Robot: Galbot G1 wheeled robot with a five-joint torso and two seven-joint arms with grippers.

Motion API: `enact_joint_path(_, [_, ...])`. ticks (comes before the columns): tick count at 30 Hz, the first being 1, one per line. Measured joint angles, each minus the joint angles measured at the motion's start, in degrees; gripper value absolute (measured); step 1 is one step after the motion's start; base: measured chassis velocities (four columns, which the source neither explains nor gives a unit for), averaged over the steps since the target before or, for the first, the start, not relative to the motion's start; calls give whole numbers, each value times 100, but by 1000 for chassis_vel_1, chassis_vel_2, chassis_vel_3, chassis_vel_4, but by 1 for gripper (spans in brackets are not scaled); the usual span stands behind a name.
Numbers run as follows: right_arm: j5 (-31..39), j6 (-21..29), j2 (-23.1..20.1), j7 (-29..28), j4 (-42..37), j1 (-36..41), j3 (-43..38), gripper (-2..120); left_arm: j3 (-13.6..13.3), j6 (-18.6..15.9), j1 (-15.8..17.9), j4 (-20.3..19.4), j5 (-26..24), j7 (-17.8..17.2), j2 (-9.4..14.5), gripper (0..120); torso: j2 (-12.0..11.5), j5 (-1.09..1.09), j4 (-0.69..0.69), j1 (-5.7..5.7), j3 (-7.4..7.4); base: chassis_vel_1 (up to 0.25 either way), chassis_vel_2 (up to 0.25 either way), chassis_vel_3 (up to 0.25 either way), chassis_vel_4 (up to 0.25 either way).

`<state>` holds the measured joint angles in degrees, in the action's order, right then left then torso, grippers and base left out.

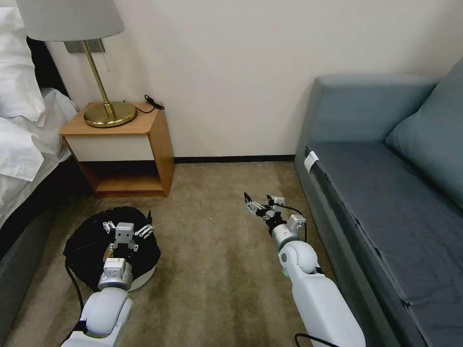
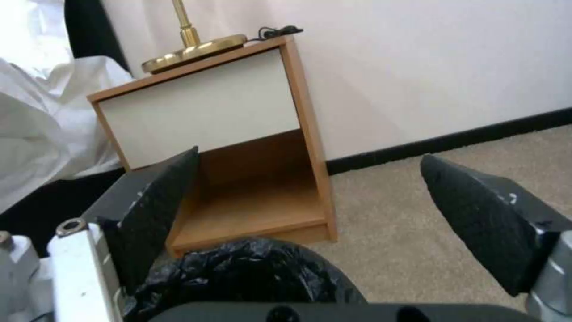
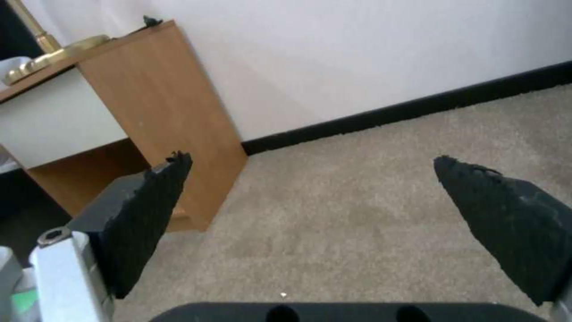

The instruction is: Pick up the trash bin, then pick up the garbage on the floor and place it into the trash bin.

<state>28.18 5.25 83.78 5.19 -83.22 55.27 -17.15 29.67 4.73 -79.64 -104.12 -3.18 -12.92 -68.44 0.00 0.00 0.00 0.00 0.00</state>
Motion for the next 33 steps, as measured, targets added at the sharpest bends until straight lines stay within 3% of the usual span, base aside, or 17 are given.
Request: enact_joint_path(33, [0, 0, 0, -1, 0, -1, 1, 100, 1, -8, 0, -1, 0, -2, 0, 100, 0, 0, 0, 0, 0, 0, 0, 0, 0])
